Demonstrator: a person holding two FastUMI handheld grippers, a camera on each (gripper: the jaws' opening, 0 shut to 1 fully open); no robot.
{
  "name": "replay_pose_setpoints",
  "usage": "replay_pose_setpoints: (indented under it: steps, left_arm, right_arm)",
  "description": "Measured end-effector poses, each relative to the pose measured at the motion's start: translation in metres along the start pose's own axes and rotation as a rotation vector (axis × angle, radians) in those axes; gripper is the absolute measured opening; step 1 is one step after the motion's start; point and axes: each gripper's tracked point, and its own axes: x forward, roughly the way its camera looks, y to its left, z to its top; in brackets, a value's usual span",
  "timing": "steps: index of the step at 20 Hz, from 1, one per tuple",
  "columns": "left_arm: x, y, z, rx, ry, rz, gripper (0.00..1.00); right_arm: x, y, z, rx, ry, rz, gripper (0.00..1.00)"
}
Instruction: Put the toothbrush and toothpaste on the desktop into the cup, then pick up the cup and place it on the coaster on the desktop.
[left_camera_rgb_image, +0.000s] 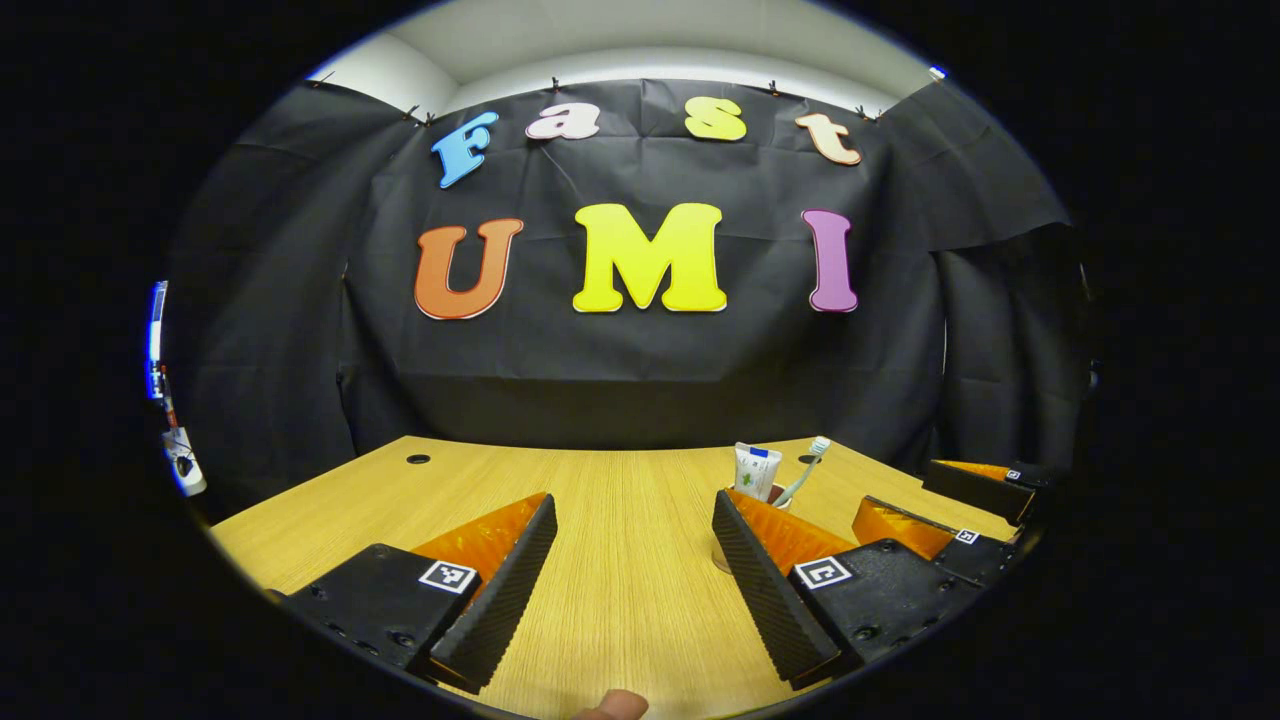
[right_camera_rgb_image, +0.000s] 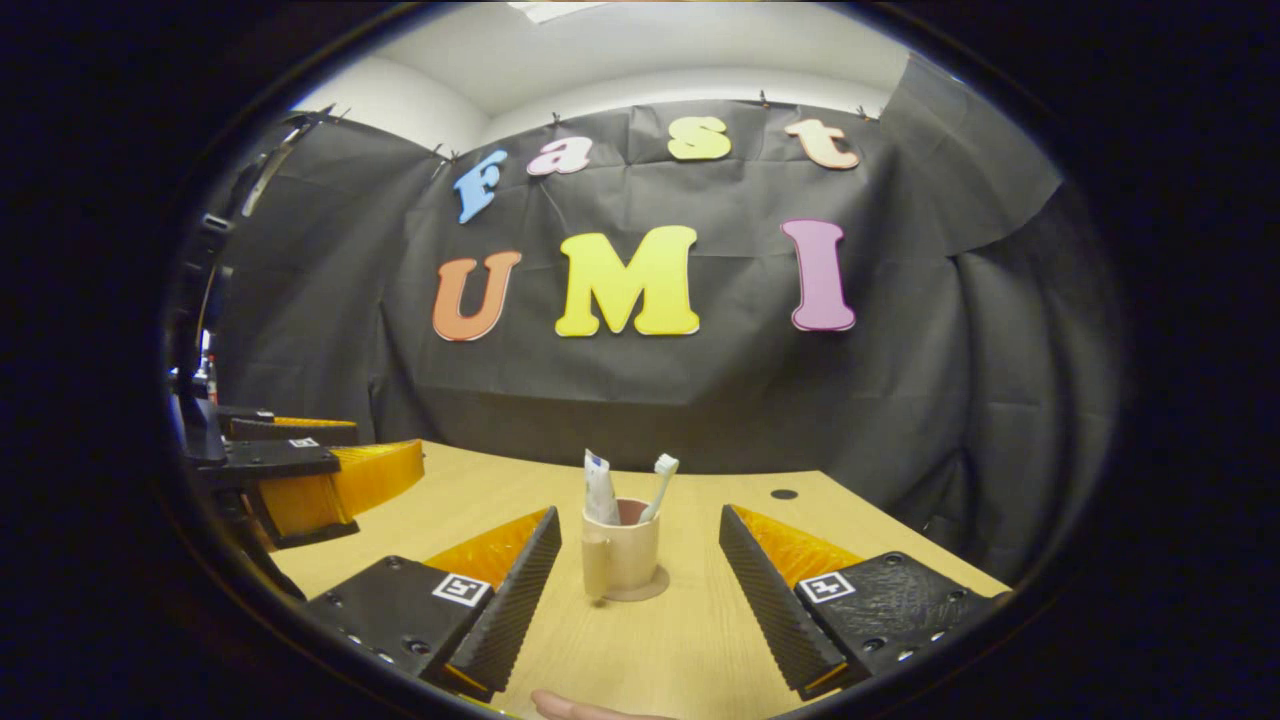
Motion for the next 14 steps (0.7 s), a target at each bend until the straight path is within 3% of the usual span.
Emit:
replay_pose_setpoints:
  steps: [14]
  left_arm:
    - [-0.005,-0.009,-0.021,0.052,0.021,0.006,0.99]
  right_arm:
    - [-0.003,0.007,0.0,-0.029,-0.02,0.018,0.96]
